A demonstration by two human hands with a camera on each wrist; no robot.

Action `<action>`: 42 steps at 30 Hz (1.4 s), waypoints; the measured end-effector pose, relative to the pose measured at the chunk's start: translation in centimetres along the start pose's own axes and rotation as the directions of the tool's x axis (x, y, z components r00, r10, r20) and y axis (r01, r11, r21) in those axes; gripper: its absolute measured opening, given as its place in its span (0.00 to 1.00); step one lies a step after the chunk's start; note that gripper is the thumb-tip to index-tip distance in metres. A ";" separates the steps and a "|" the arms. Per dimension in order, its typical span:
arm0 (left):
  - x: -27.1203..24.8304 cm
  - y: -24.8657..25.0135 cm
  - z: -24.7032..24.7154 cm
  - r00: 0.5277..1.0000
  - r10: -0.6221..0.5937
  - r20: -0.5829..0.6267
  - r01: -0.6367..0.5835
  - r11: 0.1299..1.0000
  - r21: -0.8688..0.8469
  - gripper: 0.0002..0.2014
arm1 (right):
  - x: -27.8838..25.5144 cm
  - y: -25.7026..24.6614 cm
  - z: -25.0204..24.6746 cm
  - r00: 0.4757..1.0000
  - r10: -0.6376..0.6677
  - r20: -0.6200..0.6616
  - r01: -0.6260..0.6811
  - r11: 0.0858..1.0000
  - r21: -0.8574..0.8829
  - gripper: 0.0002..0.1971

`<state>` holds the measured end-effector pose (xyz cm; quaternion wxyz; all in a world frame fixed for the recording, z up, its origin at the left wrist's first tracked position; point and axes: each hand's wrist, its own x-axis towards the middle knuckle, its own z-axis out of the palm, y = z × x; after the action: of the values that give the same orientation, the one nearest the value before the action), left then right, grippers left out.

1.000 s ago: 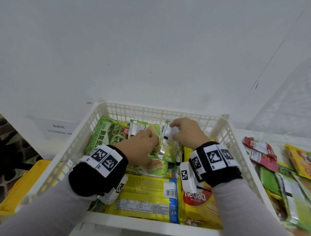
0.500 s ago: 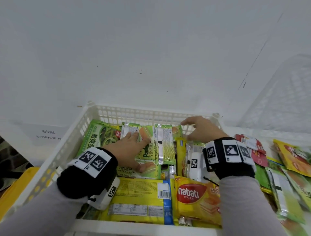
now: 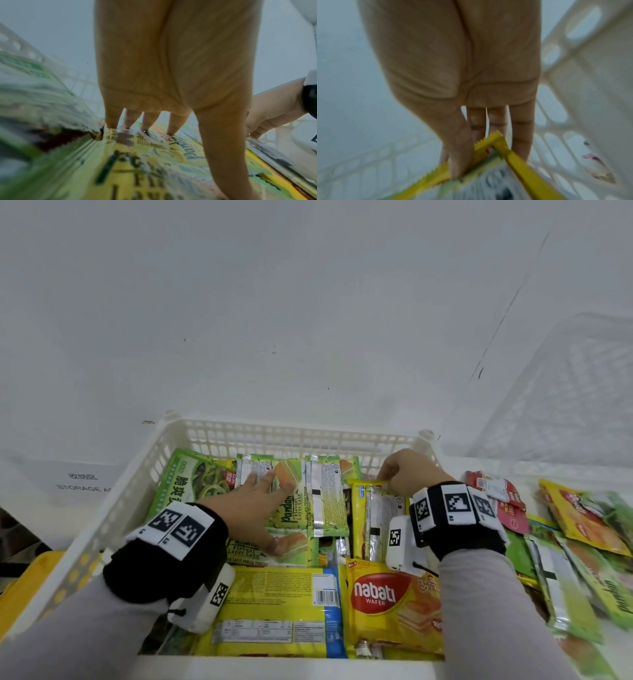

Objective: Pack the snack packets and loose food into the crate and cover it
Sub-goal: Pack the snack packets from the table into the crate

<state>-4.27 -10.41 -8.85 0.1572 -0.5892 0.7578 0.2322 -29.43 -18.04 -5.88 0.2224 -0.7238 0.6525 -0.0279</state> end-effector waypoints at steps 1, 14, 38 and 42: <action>0.0 0.0 0.0 1.000 -0.001 -0.001 0.001 1.000 0.004 0.54 | 0.1 0.0 0.0 0.999 0.000 -0.052 0.001 1.000 0.028 0.07; -0.1 0.2 -0.1 1.000 -0.008 0.002 0.008 1.000 0.014 0.55 | -1.2 -2.8 0.5 0.997 -0.043 0.063 0.056 0.973 -0.225 0.19; -0.7 0.3 -0.7 1.000 -0.008 -0.017 0.007 0.999 -0.044 0.51 | -1.3 -2.3 1.1 0.982 -0.004 0.190 0.049 0.971 -0.234 0.40; -2.2 1.0 -2.8 0.973 0.091 -0.212 -0.147 0.952 -0.270 0.34 | -2.0 -3.2 2.2 0.974 0.086 0.210 0.006 0.914 -0.405 0.46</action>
<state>-4.59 -9.88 -5.20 -0.0190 -0.5788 0.7627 0.2880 -25.98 -15.38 -6.18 0.1411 -0.7390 0.6297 0.1932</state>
